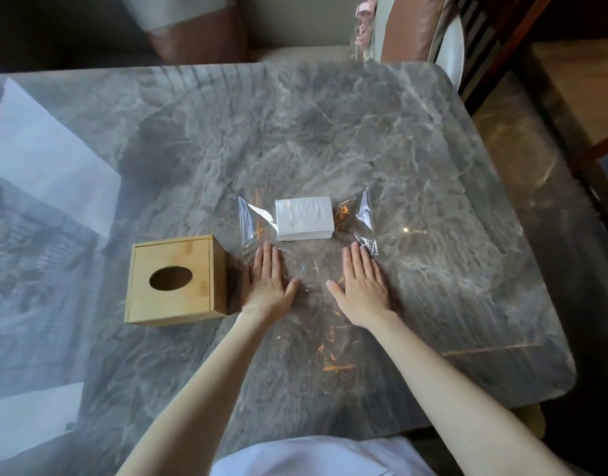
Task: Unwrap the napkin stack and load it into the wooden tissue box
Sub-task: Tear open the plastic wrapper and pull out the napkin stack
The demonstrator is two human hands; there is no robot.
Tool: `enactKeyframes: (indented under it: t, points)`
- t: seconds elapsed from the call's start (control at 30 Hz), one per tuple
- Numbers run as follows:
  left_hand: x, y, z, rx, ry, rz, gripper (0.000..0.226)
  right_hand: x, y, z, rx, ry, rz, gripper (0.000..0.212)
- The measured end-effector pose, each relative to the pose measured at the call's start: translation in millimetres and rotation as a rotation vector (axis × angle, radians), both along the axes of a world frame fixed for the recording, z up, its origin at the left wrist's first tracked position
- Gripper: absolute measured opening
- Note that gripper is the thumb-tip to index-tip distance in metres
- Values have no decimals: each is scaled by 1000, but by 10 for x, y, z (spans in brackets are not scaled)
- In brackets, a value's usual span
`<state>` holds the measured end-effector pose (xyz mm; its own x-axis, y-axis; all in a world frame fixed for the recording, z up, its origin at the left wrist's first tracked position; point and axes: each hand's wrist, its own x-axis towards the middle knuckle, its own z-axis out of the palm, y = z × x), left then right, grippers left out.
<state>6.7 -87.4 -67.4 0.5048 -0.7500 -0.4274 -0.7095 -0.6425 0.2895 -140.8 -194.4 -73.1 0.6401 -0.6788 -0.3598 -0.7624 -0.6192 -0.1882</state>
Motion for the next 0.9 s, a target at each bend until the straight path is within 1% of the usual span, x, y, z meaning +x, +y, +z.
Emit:
enactKeyframes:
  t: [0.1, 0.17, 0.27, 0.3, 0.33, 0.37, 0.4, 0.47, 0.5, 0.57, 0.63, 0.7, 0.77, 0.83, 0.9]
  points:
    - [-4, -3, -12, -6, -9, -2, 74, -36, -5, -37, -32, -38, 17, 80]
    - [24, 16, 1, 13, -23, -30, 74, -55, -40, -10, -2, -136, -6, 77]
    - [120, -1, 114, 46, 4, -47, 69, -35, -200, 85, 58, -371, -85, 54]
    - [154, -18, 178, 26, -10, -44, 62, -17, -276, 110, 78, -446, -128, 43]
    - [197, -46, 249, -33, -44, -27, 51, 14, -353, 123, 96, -506, -183, 31]
    - [247, -76, 320, -121, -89, 10, 38, 45, -435, 142, 126, -558, -248, 22]
    - [296, -125, 391, -212, -119, 81, 30, 86, -512, 167, 174, -605, -322, 18]
    - [423, -222, 473, -350, -125, 234, 27, 164, -661, 191, 228, -676, -459, 15]
    - [498, -265, 478, -406, -98, 294, 27, 200, -730, 202, 193, -702, -512, 15]
    - [615, -343, 443, -426, -42, 373, 34, 264, -867, 164, 92, -732, -590, 15]
    - [672, -392, 354, -385, 19, 448, 38, 314, -990, 136, 110, -730, -667, 23]
    - [700, -423, 294, -387, 90, 543, 35, 362, -1100, 144, 287, -731, -784, 30]
    - [722, -454, 287, -396, 141, 630, 33, 388, -1177, 198, 546, -769, -897, 28]
    - [751, -481, 303, -381, 185, 699, 35, 362, -1238, 254, 756, -767, -937, 25]
    - [776, -492, 312, -368, 208, 746, 32, 320, -1282, 276, 872, -768, -936, 28]
